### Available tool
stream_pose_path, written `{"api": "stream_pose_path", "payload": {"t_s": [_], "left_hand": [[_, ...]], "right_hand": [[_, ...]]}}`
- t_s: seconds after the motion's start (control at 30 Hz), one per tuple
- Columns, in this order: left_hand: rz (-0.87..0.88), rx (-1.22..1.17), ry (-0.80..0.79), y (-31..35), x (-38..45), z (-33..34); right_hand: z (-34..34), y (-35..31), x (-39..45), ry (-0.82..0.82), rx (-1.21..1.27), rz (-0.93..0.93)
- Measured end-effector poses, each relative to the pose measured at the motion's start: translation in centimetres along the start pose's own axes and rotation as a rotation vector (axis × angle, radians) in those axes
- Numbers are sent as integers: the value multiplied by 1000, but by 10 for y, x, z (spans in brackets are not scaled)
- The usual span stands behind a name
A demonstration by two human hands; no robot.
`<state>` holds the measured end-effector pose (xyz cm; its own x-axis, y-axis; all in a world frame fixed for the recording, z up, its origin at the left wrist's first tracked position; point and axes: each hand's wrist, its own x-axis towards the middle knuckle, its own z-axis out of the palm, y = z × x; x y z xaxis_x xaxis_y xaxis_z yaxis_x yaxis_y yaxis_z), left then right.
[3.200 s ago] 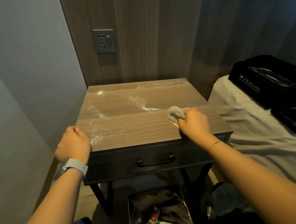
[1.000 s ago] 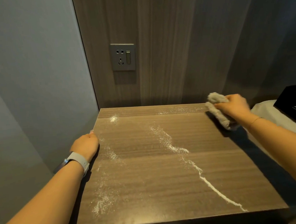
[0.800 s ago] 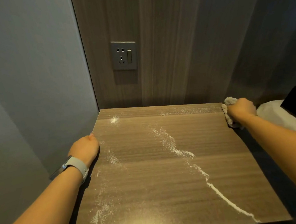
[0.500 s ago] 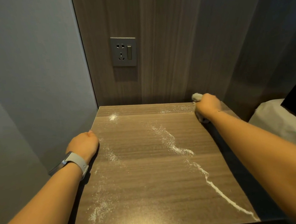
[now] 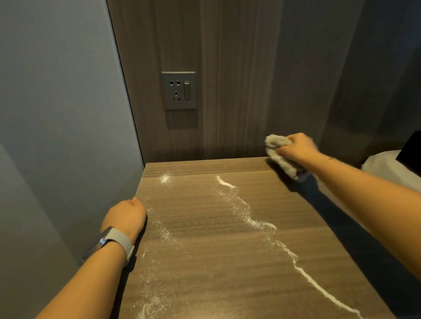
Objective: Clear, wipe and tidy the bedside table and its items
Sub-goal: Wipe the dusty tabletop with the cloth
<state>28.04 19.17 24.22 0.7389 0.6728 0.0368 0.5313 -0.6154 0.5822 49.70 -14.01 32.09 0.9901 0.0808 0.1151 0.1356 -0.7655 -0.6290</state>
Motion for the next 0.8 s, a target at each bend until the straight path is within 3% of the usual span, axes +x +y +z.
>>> {"api": "stream_pose_path", "payload": {"t_s": [0.2,0.27,0.43,0.63,0.8], "left_hand": [[-5,-3,5,-1,3,2],[-2,-2,9,0,3,1],[-16,6,9,3,-1,-3],[-41,-20,-38,6,-4,-4],[-13,-38,-15,8,-13,-9]], "right_hand": [[29,21,19,44,-285,133],[53,-6,19,3,-296,28],[97,-64,11,-199,-46,-236],[80,-63,-23,-410,98,-389],[55,-56,-72,-643,67,-489]]}}
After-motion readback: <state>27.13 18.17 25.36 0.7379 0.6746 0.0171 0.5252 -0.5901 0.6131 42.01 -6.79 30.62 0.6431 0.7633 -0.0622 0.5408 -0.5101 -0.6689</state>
